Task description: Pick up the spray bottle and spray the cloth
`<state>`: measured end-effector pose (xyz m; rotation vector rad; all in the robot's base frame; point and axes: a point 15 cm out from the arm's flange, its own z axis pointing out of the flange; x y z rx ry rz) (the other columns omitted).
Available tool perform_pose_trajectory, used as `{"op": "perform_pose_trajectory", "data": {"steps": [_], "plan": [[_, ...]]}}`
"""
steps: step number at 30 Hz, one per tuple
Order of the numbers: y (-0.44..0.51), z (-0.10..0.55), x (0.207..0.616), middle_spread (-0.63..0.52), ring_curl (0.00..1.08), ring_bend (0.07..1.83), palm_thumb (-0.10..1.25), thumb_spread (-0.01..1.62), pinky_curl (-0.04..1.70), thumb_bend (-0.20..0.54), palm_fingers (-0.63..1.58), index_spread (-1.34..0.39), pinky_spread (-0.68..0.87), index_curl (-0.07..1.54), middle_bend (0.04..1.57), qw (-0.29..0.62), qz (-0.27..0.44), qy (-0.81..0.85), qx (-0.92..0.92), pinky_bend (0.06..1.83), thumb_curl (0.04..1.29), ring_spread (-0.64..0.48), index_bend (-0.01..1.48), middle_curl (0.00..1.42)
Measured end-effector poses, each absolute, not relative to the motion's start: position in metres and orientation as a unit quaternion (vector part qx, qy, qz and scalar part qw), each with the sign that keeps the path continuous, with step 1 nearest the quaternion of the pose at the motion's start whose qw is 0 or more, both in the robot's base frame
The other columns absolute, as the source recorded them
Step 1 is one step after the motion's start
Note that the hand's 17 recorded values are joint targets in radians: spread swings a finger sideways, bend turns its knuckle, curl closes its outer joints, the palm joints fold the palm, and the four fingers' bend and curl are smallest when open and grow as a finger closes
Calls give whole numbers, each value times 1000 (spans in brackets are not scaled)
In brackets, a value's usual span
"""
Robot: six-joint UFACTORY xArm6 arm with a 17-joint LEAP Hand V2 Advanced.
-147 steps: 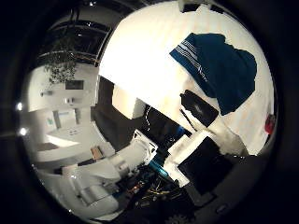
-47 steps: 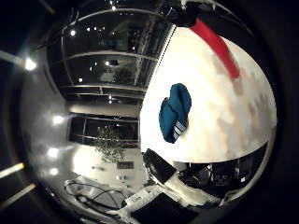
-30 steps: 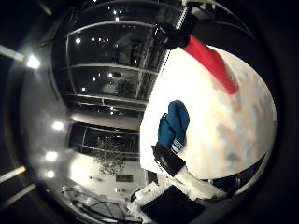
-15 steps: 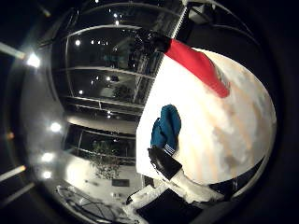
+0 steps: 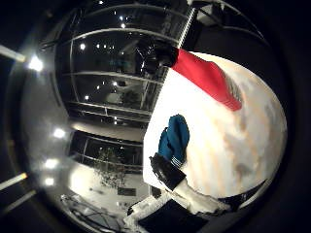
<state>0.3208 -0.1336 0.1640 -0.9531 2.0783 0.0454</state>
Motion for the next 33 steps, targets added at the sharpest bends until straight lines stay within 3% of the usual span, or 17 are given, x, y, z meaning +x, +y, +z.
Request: {"op": "perform_pose_trajectory", "data": {"steps": [33], "plan": [[-155,158,349,262,268,349,441,1023,325,-26,-60,-130,374,157,185,439,54,823,-357,436,292,270,125,286]]}}
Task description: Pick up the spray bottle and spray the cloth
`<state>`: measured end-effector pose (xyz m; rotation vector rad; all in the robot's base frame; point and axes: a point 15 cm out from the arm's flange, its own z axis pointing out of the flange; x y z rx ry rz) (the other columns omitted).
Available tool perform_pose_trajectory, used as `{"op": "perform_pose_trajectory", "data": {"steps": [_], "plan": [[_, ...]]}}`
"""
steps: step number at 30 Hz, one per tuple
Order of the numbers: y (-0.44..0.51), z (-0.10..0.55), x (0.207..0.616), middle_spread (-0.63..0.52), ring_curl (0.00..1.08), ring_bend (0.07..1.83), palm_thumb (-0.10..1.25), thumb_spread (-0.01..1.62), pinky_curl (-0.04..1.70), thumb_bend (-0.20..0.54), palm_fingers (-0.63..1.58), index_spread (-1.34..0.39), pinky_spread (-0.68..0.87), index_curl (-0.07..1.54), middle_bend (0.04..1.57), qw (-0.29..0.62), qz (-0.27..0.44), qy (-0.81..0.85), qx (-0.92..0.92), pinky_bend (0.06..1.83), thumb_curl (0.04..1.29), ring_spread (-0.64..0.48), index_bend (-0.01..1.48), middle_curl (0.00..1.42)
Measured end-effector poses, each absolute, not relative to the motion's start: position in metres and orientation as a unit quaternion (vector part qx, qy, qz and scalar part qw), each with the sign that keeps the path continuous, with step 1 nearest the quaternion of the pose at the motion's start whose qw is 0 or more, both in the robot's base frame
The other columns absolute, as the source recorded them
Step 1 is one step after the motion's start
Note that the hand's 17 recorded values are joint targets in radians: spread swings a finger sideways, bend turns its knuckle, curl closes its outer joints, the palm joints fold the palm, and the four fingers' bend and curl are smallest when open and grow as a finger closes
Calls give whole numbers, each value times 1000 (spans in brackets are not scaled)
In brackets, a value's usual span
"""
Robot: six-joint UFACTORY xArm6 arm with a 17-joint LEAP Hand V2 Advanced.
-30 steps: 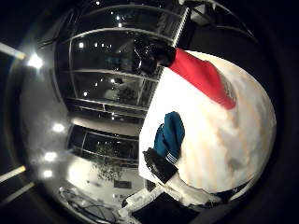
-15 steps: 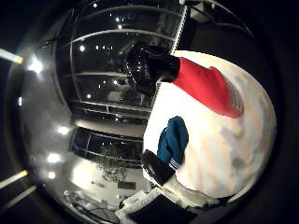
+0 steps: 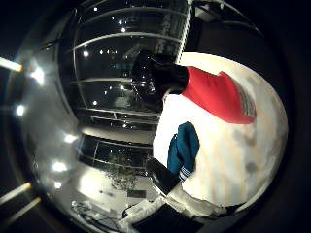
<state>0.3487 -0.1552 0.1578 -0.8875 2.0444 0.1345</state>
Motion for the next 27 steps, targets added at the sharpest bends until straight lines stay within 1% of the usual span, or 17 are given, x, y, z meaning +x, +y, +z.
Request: {"op": "perform_pose_trajectory", "data": {"steps": [9,18,27], "plan": [[-151,160,353,262,269,359,437,1023,326,-26,-57,-128,380,165,186,446,65,817,-359,449,289,271,126,288],[-138,160,359,262,267,361,350,964,323,-34,-58,-135,388,170,186,445,75,810,-375,452,282,271,127,289],[-122,163,367,262,265,360,349,956,321,-29,-56,-136,391,177,185,440,79,803,-394,450,291,271,129,287]]}}
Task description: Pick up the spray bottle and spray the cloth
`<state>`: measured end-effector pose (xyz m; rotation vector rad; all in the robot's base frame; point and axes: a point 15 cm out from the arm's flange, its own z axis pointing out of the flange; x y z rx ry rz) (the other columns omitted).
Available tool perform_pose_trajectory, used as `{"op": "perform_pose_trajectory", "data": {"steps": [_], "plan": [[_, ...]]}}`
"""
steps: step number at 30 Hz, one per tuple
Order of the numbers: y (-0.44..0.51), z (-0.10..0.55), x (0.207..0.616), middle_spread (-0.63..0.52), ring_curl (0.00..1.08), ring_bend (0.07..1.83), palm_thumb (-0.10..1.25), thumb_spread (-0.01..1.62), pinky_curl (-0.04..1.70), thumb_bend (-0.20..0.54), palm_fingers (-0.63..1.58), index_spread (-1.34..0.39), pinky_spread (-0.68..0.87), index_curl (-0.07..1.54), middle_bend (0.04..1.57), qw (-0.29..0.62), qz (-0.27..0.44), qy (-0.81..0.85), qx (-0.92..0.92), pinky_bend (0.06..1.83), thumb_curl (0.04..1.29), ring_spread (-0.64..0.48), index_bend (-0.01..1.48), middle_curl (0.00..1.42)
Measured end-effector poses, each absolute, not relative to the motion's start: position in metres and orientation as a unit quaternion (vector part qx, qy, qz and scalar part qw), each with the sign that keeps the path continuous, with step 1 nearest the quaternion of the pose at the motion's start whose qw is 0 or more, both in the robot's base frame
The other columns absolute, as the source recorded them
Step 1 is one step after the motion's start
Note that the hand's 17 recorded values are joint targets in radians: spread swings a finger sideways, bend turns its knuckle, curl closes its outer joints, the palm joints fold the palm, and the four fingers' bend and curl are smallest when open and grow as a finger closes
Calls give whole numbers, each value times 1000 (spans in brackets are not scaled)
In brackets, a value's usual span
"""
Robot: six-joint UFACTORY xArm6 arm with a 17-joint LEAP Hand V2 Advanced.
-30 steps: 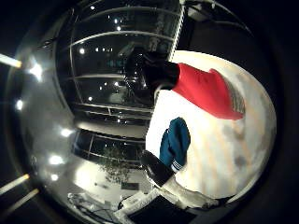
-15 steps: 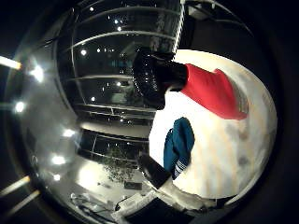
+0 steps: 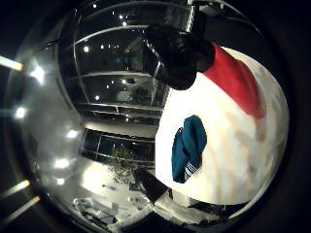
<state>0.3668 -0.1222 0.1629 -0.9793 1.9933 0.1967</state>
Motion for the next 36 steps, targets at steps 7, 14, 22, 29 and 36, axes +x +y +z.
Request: {"op": "perform_pose_trajectory", "data": {"steps": [7,14,22,29,36], "plan": [[-128,158,367,259,264,359,354,954,320,-29,-54,-135,391,182,184,433,70,807,-394,449,290,271,131,285],[-134,160,375,258,263,359,355,954,319,-29,-51,-135,391,191,182,432,64,806,-399,446,289,271,134,282],[-142,158,385,258,261,360,355,954,321,-29,-46,-135,390,196,184,426,55,807,-405,445,288,271,134,282],[-144,155,394,258,261,365,355,954,323,-29,-44,-135,390,200,183,420,51,806,-414,442,288,270,136,283],[-146,158,404,253,260,371,355,954,323,-29,-42,-134,390,205,184,421,49,802,-422,443,288,267,136,285]]}}
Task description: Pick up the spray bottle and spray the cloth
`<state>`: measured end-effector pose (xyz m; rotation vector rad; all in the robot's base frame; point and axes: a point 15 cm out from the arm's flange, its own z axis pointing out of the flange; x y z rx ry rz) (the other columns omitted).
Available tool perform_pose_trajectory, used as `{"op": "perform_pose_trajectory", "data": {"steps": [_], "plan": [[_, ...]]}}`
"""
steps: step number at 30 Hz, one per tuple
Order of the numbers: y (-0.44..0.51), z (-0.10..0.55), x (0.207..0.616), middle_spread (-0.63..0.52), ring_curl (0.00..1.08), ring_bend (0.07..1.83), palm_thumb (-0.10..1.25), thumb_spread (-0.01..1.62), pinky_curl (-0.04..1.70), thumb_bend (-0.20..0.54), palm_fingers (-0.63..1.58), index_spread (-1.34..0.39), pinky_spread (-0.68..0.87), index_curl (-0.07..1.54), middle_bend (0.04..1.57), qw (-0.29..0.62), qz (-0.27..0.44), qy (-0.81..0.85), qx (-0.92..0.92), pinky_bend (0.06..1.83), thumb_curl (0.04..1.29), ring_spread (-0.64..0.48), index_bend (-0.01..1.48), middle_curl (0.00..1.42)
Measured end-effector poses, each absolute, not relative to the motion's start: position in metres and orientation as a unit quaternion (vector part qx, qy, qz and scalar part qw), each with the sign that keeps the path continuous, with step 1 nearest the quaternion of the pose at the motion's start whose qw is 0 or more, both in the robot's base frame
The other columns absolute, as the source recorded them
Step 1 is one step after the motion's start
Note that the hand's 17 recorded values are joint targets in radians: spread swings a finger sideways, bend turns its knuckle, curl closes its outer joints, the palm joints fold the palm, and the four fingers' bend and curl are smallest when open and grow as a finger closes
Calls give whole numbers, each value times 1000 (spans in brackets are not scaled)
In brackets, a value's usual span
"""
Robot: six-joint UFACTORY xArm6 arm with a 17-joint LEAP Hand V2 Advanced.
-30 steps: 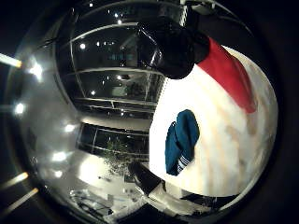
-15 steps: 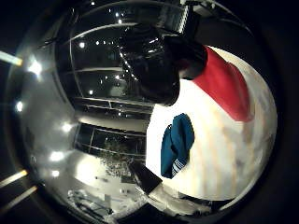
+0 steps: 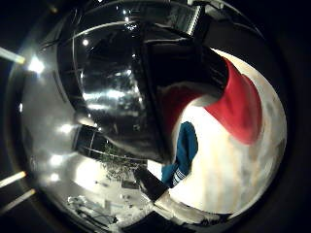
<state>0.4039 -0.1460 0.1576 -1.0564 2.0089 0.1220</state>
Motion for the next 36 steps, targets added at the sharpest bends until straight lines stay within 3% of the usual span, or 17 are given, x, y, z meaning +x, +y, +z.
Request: {"op": "perform_pose_trajectory", "data": {"steps": [24,30,36], "plan": [[-142,151,421,248,263,397,356,969,313,-28,16,-105,388,227,214,423,58,798,-425,429,293,248,151,312],[-142,151,427,222,275,447,373,974,300,-26,143,-61,366,242,292,430,56,795,-423,383,292,217,139,345],[-142,152,429,106,305,563,419,993,297,-22,351,-85,325,258,406,438,51,792,-422,401,295,145,151,393]]}}
